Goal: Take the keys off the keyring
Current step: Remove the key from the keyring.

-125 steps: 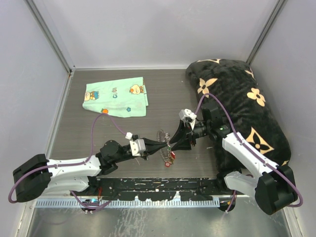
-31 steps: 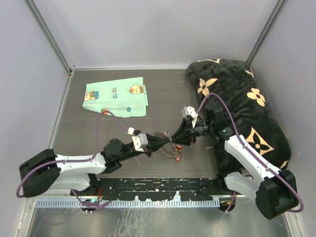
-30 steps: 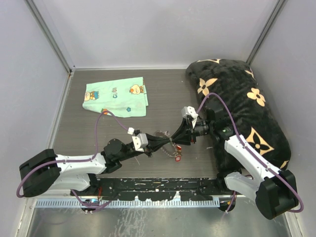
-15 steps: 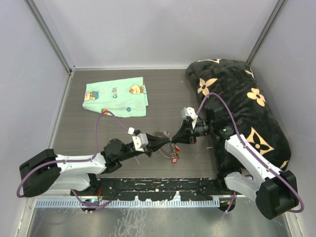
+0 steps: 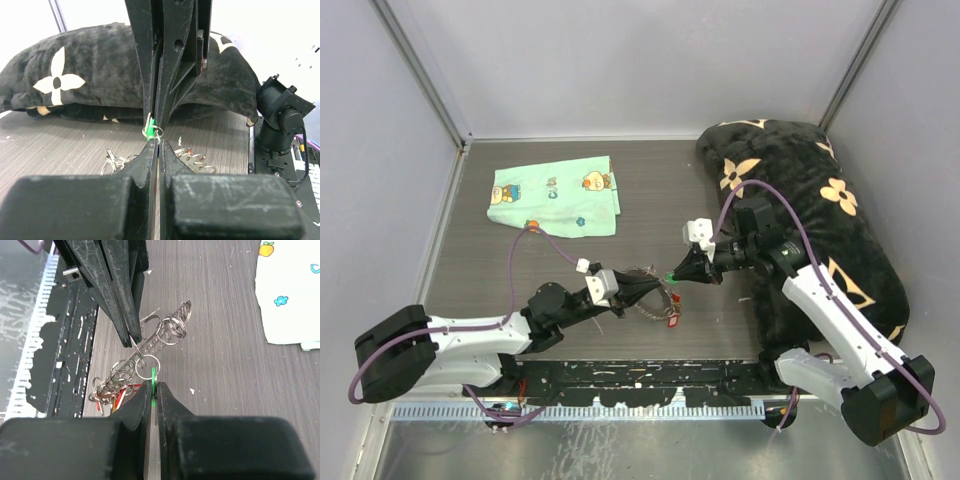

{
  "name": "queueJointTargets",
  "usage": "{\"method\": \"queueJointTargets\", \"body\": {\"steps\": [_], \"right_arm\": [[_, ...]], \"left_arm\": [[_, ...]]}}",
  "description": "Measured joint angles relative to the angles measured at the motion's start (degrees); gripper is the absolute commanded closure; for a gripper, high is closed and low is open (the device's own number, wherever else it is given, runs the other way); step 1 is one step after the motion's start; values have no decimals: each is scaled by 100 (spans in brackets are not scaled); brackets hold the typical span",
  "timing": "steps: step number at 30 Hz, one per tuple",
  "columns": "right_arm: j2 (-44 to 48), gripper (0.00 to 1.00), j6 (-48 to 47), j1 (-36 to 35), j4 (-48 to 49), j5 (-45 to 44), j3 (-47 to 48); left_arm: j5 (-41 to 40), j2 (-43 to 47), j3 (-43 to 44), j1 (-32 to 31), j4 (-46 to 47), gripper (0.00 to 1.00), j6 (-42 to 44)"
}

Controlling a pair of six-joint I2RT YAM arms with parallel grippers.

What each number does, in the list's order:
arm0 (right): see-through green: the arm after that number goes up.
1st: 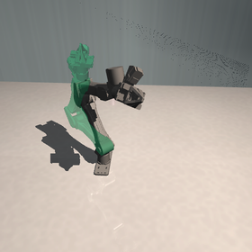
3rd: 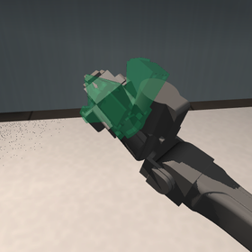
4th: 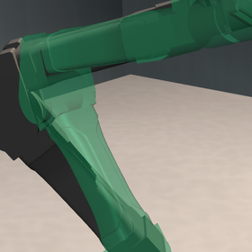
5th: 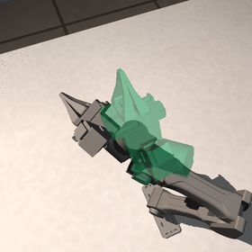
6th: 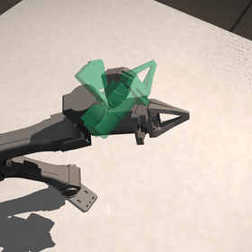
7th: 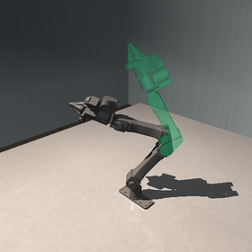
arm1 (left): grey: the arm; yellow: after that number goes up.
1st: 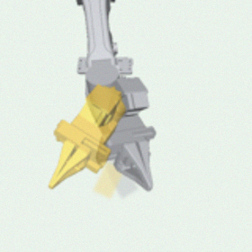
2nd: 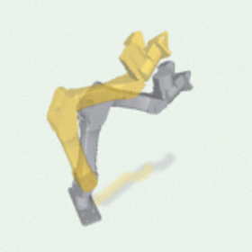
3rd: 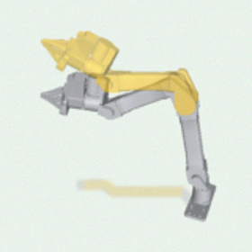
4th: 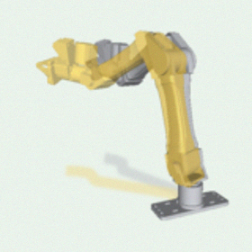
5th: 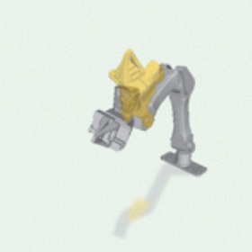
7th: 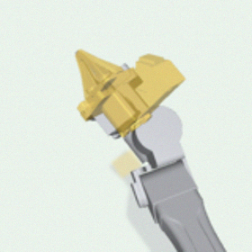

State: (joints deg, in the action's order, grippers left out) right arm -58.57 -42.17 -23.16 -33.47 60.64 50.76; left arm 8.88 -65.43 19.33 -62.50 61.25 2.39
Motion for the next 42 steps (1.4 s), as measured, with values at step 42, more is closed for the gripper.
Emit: {"method": "queueJointTargets", "body": {"steps": [42], "right_arm": [[-1012, 99, 579, -1054, -1506, -2321, 881]], "left_arm": [[-240, -2129, -166, 177, 1565, 100, 17]]}}
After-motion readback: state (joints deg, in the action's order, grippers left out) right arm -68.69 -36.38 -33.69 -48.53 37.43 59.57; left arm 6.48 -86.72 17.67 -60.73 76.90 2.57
